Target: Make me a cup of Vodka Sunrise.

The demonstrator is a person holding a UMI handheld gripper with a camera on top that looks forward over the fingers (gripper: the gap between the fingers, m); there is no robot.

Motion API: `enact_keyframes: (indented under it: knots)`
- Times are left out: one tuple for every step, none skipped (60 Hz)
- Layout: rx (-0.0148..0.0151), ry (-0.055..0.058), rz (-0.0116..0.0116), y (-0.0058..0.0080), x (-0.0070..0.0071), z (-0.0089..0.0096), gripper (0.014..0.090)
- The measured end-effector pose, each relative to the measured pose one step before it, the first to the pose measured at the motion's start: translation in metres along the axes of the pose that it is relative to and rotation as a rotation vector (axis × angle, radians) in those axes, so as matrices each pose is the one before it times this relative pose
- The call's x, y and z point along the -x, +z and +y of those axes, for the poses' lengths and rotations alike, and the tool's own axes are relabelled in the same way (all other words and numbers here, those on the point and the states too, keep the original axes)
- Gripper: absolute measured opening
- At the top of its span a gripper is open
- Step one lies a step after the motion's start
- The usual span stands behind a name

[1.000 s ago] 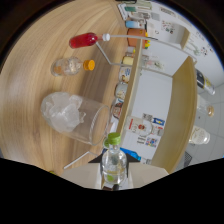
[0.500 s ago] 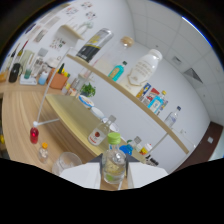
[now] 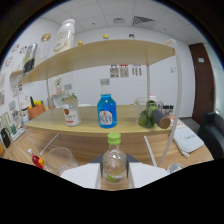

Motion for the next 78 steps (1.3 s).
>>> enact_keyframes:
  knots:
    - [0.00921,0.0009,0.00338,0.00211,-0.00151,0.00510,0.0359]
    - [0.01075,0.0009,0.00155,0.00202,-0.00134,0.00546,0.0359]
    - [0.01192,0.0018,0.00158,0.00187,-0.00195,0.00546,0.0358]
    - [0.00922,-0.0006,0.00431,0.00219,-0.00175,0.00456,0.0359]
    - [0.00728,-0.0010,0.00477,0.00210,-0.00219,0.00416,0.0359]
    - [0.00712,0.0001,0.00326,0.00199,-0.00162,0.00413,0.0358]
    - [0.00856,0.0002,0.00276,0.00171,-0.00133,0.00413,0.0358]
    - [0.00961,0.0002,0.00383,0.00216,-0.00157,0.00401,0.0358]
    - [0.00846,0.0004,0.00438,0.00160,-0.00191,0.00353,0.0359]
    - [0.00674,0.0010,0.00384,0.00159,-0.00155,0.00313,0.0359]
    - [0.00547,0.0017,0.00289,0.00176,-0.00091,0.00255,0.0359]
    - [0.00716,0.0010,0.00140,0.00145,-0.00146,0.00291,0.0359]
    - [0.00616,0.0018,0.00239,0.00114,-0.00088,0.00261,0.0359]
    - [0.00635,0.0014,0.00315,0.00123,-0.00103,0.00256,0.0359]
    - [0.00625,0.0009,0.00392,0.00167,-0.00115,0.00212,0.0360]
    - [0.00419,0.0012,0.00322,0.00127,-0.00061,0.00161,0.0360]
    - [0.00386,0.0007,0.00237,0.00090,-0.00067,0.00159,0.0361]
    - [0.00373,0.0003,0.00211,0.00102,-0.00046,0.00151,0.0360]
    - [0.00387,-0.0001,0.00188,0.00077,-0.00031,0.00138,0.0360]
    - [0.00381,-0.0003,0.00177,0.00075,0.00011,0.00143,0.0359]
    - [0.00367,-0.0007,0.00140,0.00080,0.00013,0.00135,0.0358]
    - [0.00400,-0.0018,0.00159,0.00059,-0.00022,0.00144,0.0358]
    - [0.00367,-0.0019,0.00119,0.00057,0.00007,0.00126,0.0358]
    - [0.00390,-0.0023,0.00093,-0.00053,-0.00006,0.00096,0.0359]
    - [0.00207,-0.0032,0.00102,0.00042,-0.00031,0.00161,0.0359]
    - [0.00535,-0.0035,0.00280,-0.00005,-0.00037,0.00197,0.0359]
    - [0.00444,-0.0033,0.00229,0.00033,-0.00031,0.00146,0.0359]
    - [0.00351,-0.0028,0.00223,0.00009,-0.00021,0.00137,0.0360]
    - [0.00274,-0.0012,0.00149,0.00001,-0.00003,0.00130,0.0359]
    - [0.00235,-0.0009,0.00167,0.00004,-0.00014,0.00131,0.0358]
    - [0.00368,-0.0004,0.00212,-0.00014,-0.00028,0.00177,0.0358]
    - [0.00538,0.0009,0.00182,-0.00006,0.00009,0.00229,0.0361]
    - [0.00725,0.0024,0.00055,0.00032,0.00016,0.00241,0.0360]
    - [0.00961,0.0031,-0.00171,0.00006,0.00050,0.00311,0.0364]
    - [-0.00618,0.0034,-0.00364,-0.00117,0.00053,-0.00140,0.0363]
    - [-0.00374,-0.0001,-0.00080,-0.00034,0.00021,-0.00033,0.0364]
    - [0.00268,-0.0023,0.00170,-0.00012,-0.00020,0.00143,0.0365]
    - [0.00148,-0.0027,0.00147,-0.00078,-0.00016,0.00050,0.0367]
    - [-0.00027,-0.0032,0.00069,-0.00066,-0.00013,0.00039,0.0369]
    - [0.00003,-0.0017,0.00054,-0.00055,-0.00008,0.00028,0.0368]
    - [0.00089,-0.0011,0.00047,-0.00051,0.00005,0.00034,0.0369]
    - [-0.00018,-0.0005,0.00017,-0.00015,-0.00016,0.00002,0.0370]
    - [0.00045,0.0006,0.00056,-0.00005,-0.00018,0.00035,0.0371]
    - [0.00106,0.0012,0.00007,0.00021,-0.00006,0.00024,0.0374]
    - [0.00071,0.0009,-0.00050,0.00024,0.00016,-0.00004,0.0375]
    - [0.00033,0.0009,-0.00040,0.00012,0.00001,0.00003,0.0374]
    - [0.00041,0.0012,0.00030,-0.00003,-0.00016,0.00001,0.0374]
    - [-0.00004,0.0008,0.00085,-0.00001,-0.00023,0.00012,0.0374]
    - [0.00102,-0.0008,0.00162,-0.00023,-0.00041,0.00031,0.0374]
    - [0.00042,-0.0015,0.00223,-0.00016,-0.00038,0.00021,0.0376]
    - [0.00087,-0.0028,0.00268,-0.00021,-0.00039,0.00021,0.0376]
    - [0.00152,-0.0039,0.00244,-0.00032,-0.00023,0.00053,0.0377]
    - [0.00176,-0.0045,0.00260,-0.00042,-0.00033,0.00067,0.0377]
    - [0.00223,-0.0047,0.00215,-0.00051,-0.00027,0.00067,0.0377]
    - [0.00205,-0.0048,0.00141,-0.00043,0.00003,0.00054,0.0378]
    - [0.00366,-0.0051,0.00170,-0.00069,-0.00029,0.00075,0.0377]
    - [0.00303,-0.0045,0.00307,-0.00060,-0.00056,0.00088,0.0385]
    - [0.00041,-0.0032,0.00186,-0.00093,-0.00027,0.00013,0.0388]
    - [-0.00097,-0.0025,0.00159,-0.00108,-0.00022,-0.00021,0.0390]
    - [-0.00123,-0.0016,0.00076,-0.00102,-0.00007,-0.00031,0.0398]
    - [0.00039,-0.0010,0.00152,-0.00110,-0.00013,-0.00011,0.0409]
    - [0.00044,-0.0001,0.00194,-0.00120,-0.00032,-0.00030,0.0422]
    - [-0.00069,0.0001,0.00240,-0.00158,-0.00034,-0.00035,0.0438]
    - [-0.00094,0.0018,0.00211,-0.00135,-0.00010,-0.00077,0.0456]
    - [-0.00115,0.0004,0.00149,-0.00154,-0.00019,-0.00092,0.0472]
    - [-0.00167,-0.0009,0.00156,-0.00185,-0.00001,-0.00088,0.0488]
    - [-0.00207,0.0001,0.00190,-0.00188,0.00004,-0.00103,0.0501]
    - [-0.00215,-0.0005,0.00306,-0.00221,-0.00024,-0.00122,0.0515]
    - [-0.00128,-0.0013,0.00288,-0.00234,-0.00006,-0.00115,0.0545]
    - [0.00003,-0.0015,0.00356,-0.00262,-0.00024,-0.00125,0.0591]
    - [-0.00008,-0.0020,0.00450,-0.00289,-0.00019,-0.00132,0.0629]
    - [-0.00095,-0.0023,0.00258,-0.00304,0.00000,-0.00156,0.0665]
    - [-0.00163,-0.0025,0.00232,-0.00340,0.00015,-0.00189,0.0697]
    - [-0.00259,-0.0017,0.00050,-0.00395,0.00050,-0.00276,0.0740]
    - [-0.00281,-0.0017,0.00217,-0.00400,0.00051,-0.00240,0.0781]
    - [-0.00268,0.0005,0.00456,-0.00415,0.00039,-0.00265,0.0816]
    - [-0.00348,0.0005,0.00544,-0.00445,0.00012,-0.00268,0.0842]
    - [-0.00292,0.0005,0.00525,-0.00445,0.00035,-0.00257,0.0861]
